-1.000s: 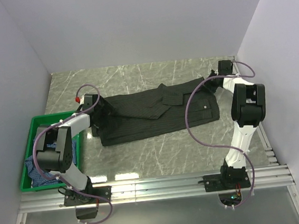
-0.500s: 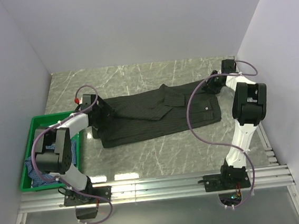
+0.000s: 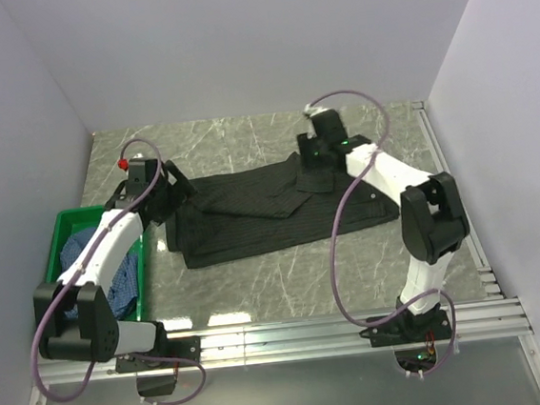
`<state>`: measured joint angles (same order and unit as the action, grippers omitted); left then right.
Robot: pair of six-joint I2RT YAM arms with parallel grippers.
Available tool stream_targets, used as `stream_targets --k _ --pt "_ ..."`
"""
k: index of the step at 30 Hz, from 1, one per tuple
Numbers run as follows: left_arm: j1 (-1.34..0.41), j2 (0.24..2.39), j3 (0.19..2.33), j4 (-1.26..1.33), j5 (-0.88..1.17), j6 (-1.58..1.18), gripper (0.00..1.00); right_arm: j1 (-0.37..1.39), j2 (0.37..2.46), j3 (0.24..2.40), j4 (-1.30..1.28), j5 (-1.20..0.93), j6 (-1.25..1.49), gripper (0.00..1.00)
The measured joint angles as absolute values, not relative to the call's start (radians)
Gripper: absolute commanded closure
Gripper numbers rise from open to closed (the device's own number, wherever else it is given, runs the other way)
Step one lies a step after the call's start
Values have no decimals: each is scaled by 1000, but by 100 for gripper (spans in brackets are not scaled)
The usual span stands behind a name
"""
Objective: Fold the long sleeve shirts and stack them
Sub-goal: Fold the shirt
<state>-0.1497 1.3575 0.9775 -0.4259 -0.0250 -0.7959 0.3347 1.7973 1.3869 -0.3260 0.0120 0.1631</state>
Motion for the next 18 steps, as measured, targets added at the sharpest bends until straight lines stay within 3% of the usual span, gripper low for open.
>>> stream_targets --k 8,18 --pt "-149 1200 897 -458 -29 -740 1 475 1939 1454 -432 123 130 44" --pt "-149 1143 823 -484 -27 -718 1 520 2071 1583 -522 211 228 46"
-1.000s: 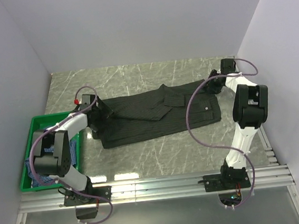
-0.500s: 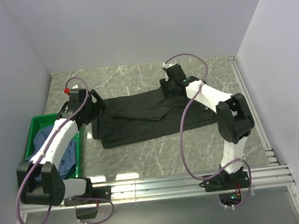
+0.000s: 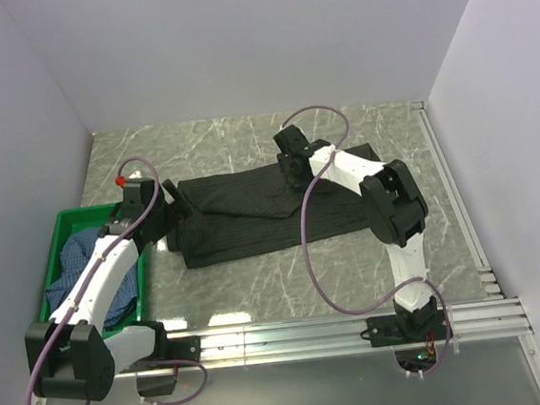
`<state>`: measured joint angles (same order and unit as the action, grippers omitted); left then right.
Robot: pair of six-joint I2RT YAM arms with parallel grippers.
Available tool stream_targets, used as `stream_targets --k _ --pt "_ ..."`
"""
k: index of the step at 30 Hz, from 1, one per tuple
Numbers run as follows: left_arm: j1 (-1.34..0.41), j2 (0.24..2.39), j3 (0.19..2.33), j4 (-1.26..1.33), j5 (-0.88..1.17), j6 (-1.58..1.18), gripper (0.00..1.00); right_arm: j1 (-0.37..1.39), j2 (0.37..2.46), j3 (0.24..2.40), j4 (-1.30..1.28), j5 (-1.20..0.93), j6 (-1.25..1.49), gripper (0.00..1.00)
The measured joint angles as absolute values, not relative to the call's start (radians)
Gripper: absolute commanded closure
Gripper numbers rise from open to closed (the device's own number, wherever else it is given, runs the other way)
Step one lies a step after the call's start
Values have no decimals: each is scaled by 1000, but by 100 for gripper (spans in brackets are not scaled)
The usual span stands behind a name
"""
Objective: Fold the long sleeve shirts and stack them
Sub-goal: Fold the shirt
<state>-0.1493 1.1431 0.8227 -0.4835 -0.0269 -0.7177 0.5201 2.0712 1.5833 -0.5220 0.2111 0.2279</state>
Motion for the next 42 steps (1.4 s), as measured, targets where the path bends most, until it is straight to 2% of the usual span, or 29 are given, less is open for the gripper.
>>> stream_targets --k 6,9,12,13,15,16,18,31,37,39,41,42 --pt "-149 1132 797 -465 -7 -741 2 520 2106 1594 -546 267 295 50" --pt "-152 1135 788 -460 5 -754 2 520 2125 1594 -548 295 315 58" --pt "-157 1138 787 -452 7 -760 3 520 2134 1594 -550 319 324 67" --pt "-159 1138 787 -452 7 -762 3 520 2134 1594 -550 326 325 74" --pt "-161 1138 784 -449 7 -766 3 520 2134 1595 -550 344 323 82" --pt "-162 1138 781 -445 7 -769 3 520 2134 1595 -550 352 322 91" --pt "-167 1139 770 -434 8 -775 3 520 2134 1595 -552 363 316 100" --pt "-285 1231 761 -400 7 -817 3 504 2019 1595 -577 398 278 100" --pt "-295 1232 761 -390 6 -827 3 485 2041 1595 -567 393 302 100" --pt "-296 1232 761 -389 -1 -828 3 484 2066 1595 -561 401 320 96" --pt "-296 1232 761 -389 -6 -828 3 485 2098 1596 -559 411 337 88" --pt "-296 1231 761 -389 -9 -827 3 485 2114 1596 -558 419 345 78"
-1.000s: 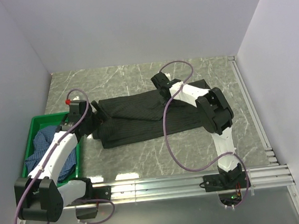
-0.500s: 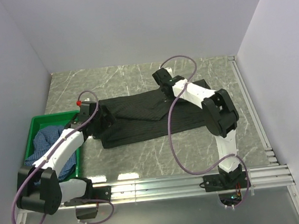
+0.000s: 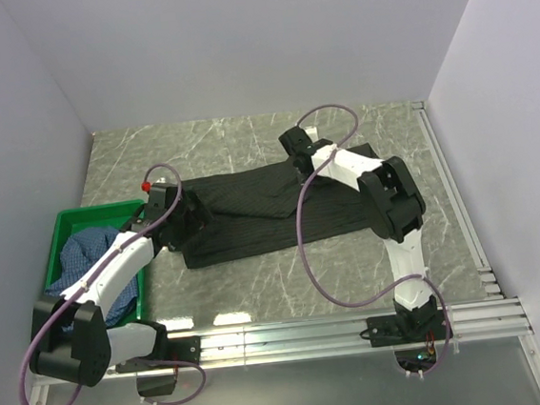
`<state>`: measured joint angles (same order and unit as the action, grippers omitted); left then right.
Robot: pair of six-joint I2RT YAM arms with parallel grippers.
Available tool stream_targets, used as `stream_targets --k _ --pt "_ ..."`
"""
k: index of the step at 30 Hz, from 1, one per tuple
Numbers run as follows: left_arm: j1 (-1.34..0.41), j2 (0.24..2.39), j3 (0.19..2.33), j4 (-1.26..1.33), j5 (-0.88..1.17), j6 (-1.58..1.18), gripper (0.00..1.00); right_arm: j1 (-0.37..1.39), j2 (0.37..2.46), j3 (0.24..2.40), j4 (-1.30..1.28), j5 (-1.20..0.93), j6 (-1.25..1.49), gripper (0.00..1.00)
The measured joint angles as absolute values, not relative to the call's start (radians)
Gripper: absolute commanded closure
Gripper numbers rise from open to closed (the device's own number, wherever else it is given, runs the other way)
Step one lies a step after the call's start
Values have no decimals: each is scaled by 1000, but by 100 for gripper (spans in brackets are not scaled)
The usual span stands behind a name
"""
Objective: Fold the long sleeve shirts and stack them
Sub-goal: Fold the shirt
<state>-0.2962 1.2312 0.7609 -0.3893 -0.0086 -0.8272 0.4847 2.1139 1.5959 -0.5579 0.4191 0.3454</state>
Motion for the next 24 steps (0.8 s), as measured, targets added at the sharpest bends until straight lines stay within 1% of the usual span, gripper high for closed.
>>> stream_targets --k 2,3,6,8,13,16,21,22,24 --pt "-296 1228 761 -389 -17 -827 3 485 2144 1599 -557 437 359 69" --pt "-296 1226 761 -389 -21 -827 3 485 2153 1600 -557 446 363 62" --pt "-296 1225 761 -389 -24 -827 4 485 2164 1618 -560 484 375 53" --pt "-296 1225 761 -389 -24 -827 4 485 2165 1630 -559 504 382 50" --pt "-296 1225 758 -385 -24 -827 4 485 2168 1637 -546 527 392 50" --pt "-296 1225 757 -386 -24 -825 4 485 2172 1637 -533 528 394 51" --pt "-296 1225 756 -386 -24 -825 4 485 2205 1656 -525 551 397 57" --pt "-296 1225 756 -386 -24 -825 4 485 2211 1658 -523 559 396 59" --pt "-296 1225 756 -386 -24 -825 4 485 2217 1669 -523 572 395 68"
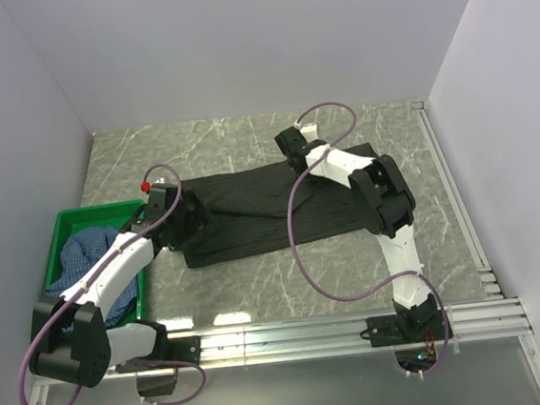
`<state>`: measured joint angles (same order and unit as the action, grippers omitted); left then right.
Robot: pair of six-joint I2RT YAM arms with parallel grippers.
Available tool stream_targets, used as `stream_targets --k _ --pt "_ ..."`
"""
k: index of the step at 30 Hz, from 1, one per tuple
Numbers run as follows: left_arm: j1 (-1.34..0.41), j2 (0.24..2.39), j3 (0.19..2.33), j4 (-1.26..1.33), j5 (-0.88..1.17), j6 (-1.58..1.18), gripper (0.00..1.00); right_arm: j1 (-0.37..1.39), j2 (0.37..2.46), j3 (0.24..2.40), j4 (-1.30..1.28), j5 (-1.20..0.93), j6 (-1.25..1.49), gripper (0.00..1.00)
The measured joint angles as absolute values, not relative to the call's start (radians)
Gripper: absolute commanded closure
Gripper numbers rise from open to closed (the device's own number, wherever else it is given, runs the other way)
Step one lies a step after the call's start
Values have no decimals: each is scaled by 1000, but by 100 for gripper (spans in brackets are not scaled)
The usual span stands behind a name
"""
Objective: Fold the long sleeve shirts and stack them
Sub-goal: Fold the shirt
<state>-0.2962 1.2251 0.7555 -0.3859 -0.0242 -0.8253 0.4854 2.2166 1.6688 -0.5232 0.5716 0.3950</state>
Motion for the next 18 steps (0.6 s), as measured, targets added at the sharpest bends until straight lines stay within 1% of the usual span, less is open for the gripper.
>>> stream_targets --k 1,2,4,5,11,18 --pt "-296 1225 756 -386 -24 -825 4 485 2217 1670 -523 579 395 73" --pt "-296 1225 756 -386 -24 -825 4 484 2217 1670 -524 584 393 83" --pt "-296 1225 756 -386 -24 -825 4 484 2217 1670 -524 592 387 92" --pt "-296 1225 755 -386 -24 -825 4 484 2217 1670 -524 595 385 100" --pt "-296 1225 755 -382 -23 -830 4 484 2188 1666 -549 593 357 100" --pt "-299 1225 755 -378 -23 -834 4 485 2010 1680 -689 509 319 100"
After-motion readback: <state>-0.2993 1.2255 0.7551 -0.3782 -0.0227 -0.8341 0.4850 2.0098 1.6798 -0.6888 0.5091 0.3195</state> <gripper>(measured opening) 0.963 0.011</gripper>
